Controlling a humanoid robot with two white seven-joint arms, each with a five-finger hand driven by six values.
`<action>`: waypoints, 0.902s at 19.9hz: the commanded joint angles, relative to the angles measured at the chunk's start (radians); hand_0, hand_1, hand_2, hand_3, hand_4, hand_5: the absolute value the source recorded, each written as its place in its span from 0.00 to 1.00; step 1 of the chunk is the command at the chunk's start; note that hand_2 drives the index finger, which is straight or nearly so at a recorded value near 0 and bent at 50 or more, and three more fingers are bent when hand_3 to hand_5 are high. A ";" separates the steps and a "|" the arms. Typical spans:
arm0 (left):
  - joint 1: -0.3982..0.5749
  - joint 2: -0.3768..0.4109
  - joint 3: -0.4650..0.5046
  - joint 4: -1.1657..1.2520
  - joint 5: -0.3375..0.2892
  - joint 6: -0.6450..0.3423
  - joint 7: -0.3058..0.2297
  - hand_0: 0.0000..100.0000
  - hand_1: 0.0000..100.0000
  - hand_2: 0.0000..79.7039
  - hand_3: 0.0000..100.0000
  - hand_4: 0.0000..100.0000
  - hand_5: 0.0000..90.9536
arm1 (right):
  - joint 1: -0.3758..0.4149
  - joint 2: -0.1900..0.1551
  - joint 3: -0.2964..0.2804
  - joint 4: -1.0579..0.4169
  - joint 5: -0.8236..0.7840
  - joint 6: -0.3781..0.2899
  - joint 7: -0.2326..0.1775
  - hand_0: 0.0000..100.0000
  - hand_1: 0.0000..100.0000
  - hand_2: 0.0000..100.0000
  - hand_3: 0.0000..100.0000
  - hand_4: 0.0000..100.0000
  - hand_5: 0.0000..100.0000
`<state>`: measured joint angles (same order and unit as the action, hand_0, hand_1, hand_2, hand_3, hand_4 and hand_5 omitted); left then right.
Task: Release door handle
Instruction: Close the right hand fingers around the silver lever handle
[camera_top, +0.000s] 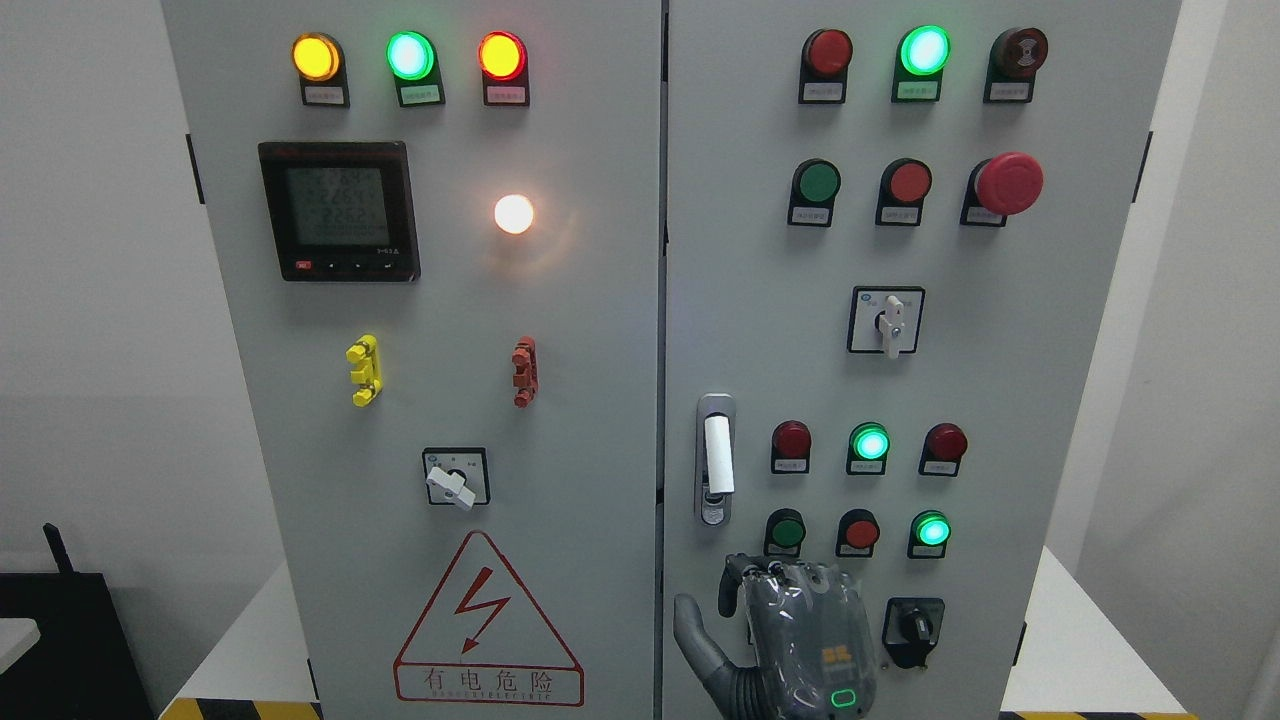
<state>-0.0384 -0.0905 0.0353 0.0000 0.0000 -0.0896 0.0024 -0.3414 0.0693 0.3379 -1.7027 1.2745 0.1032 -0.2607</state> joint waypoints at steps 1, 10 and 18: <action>0.000 0.000 0.000 -0.009 -0.028 -0.001 0.001 0.12 0.39 0.00 0.00 0.00 0.00 | -0.045 0.004 -0.036 -0.009 -0.001 0.001 0.011 0.35 0.40 1.00 1.00 1.00 1.00; 0.000 0.000 0.000 -0.009 -0.028 -0.001 0.001 0.12 0.39 0.00 0.00 0.00 0.00 | -0.087 0.003 -0.034 -0.023 0.005 0.000 0.001 0.29 0.47 1.00 1.00 1.00 1.00; 0.000 0.000 0.000 -0.009 -0.028 -0.001 0.001 0.12 0.39 0.00 0.00 0.00 0.00 | -0.117 0.000 -0.025 -0.020 0.011 -0.016 0.009 0.28 0.47 1.00 1.00 1.00 1.00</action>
<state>-0.0384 -0.0905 0.0353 0.0000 0.0000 -0.0897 0.0024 -0.4353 0.0706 0.3132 -1.7190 1.2820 0.0886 -0.2648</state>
